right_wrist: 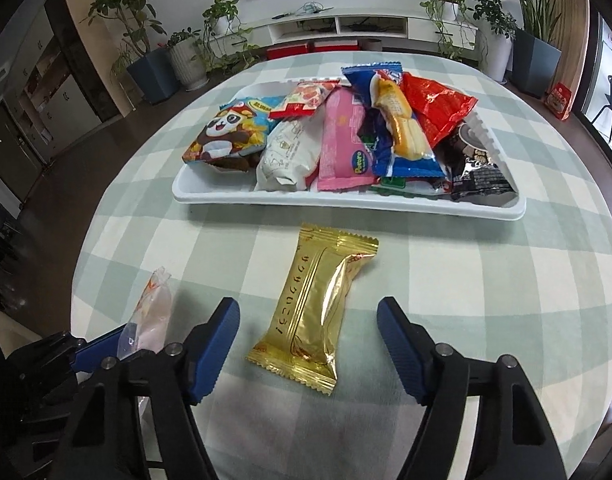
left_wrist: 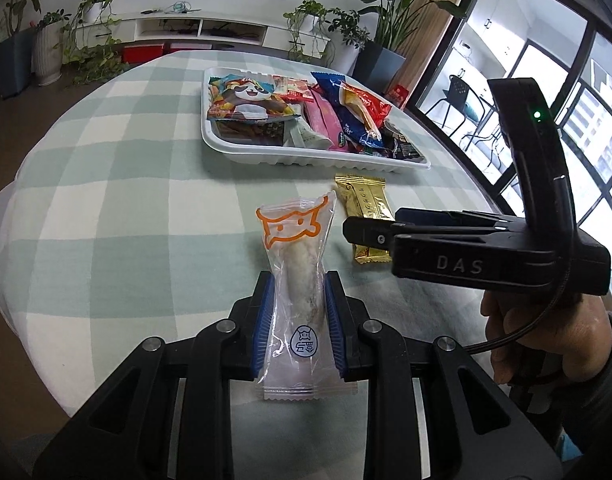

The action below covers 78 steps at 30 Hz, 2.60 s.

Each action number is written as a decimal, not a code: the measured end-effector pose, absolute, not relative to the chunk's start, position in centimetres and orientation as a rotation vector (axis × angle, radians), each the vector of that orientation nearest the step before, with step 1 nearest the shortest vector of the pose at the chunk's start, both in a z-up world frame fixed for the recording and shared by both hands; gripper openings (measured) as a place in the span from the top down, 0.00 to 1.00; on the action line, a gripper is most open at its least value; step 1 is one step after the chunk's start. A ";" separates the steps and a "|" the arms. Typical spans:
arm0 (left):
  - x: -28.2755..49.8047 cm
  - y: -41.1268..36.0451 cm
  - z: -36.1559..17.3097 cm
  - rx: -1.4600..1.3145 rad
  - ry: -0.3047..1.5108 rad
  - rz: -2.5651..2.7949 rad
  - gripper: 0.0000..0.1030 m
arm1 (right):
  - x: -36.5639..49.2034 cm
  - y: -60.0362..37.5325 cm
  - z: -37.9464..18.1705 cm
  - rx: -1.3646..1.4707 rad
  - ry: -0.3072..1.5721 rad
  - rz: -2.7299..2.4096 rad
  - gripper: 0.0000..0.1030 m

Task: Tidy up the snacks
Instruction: 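Grasp the gold wafer packet with the right gripper while the left gripper holds the clear packet, then carry both packets into the white tray and open both grippers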

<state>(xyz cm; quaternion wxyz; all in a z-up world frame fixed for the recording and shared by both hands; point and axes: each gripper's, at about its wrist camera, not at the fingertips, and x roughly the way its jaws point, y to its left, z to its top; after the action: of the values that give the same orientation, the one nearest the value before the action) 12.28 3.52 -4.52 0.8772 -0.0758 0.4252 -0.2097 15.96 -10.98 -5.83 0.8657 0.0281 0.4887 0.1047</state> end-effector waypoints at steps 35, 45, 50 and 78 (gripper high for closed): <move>14.0 3.2 -2.6 -0.158 0.849 -0.422 0.77 | 12.1 -20.6 -1.4 0.175 0.863 0.136 0.68; 22.0 0.2 4.4 -0.102 0.735 -0.449 0.77 | 16.9 -22.1 2.4 0.174 0.802 0.144 0.68; 27.2 -1.2 5.2 -0.101 0.738 -0.433 0.77 | 20.5 -20.7 3.5 0.163 0.795 0.183 0.68; 34.1 -2.2 -1.6 -0.047 0.809 -0.368 0.74 | 28.2 -14.2 -2.4 0.038 0.879 0.247 0.60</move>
<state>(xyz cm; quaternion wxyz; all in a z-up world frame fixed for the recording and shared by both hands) 34.11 -2.19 -1.60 0.9026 -0.0229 0.3914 -0.1778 28.16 -14.22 -2.36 0.8973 0.0182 0.4245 0.1194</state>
